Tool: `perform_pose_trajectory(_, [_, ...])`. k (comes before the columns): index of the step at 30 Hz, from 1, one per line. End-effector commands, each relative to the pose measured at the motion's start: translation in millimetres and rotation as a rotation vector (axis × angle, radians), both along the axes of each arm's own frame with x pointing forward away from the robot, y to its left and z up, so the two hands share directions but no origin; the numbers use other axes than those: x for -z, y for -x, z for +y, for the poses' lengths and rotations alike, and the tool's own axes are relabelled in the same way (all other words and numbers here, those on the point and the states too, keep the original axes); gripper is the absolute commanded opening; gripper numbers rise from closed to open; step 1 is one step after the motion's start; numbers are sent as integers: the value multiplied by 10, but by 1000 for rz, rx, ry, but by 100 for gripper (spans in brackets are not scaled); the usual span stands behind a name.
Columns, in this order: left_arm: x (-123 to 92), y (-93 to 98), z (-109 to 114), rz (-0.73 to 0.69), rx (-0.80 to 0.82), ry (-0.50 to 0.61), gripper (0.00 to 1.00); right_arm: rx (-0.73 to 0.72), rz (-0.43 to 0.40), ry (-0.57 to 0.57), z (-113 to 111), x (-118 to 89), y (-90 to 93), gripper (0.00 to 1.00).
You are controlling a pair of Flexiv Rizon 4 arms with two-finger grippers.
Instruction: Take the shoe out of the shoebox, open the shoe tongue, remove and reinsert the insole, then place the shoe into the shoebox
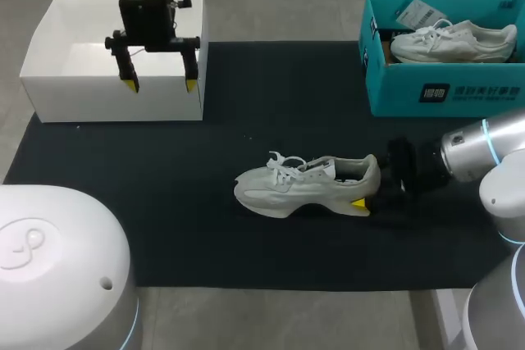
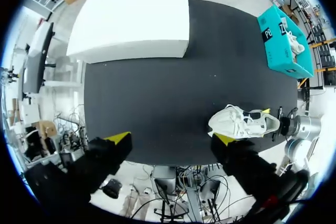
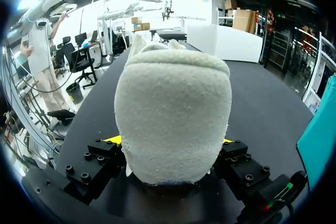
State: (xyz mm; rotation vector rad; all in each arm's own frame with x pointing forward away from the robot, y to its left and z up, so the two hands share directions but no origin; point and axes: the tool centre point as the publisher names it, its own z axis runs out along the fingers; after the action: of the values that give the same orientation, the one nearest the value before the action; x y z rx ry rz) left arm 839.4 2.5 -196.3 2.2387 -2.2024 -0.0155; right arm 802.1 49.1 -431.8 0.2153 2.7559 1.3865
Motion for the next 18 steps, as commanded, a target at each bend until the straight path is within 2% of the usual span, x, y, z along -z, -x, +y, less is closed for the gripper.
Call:
perform_pose_trajectory(1, [48, 290, -258, -111, 26, -23, 100, 3, 0, 4, 34, 77, -31, 0])
perform_pose_trajectory(7, [226, 495, -641, -112, 103, -53, 100, 3, 0, 4, 34, 77, -31, 0])
perform_pose_trajectory(18, [549, 644, -1297, -98, 226, -28, 100, 3, 0, 4, 34, 77, -31, 0])
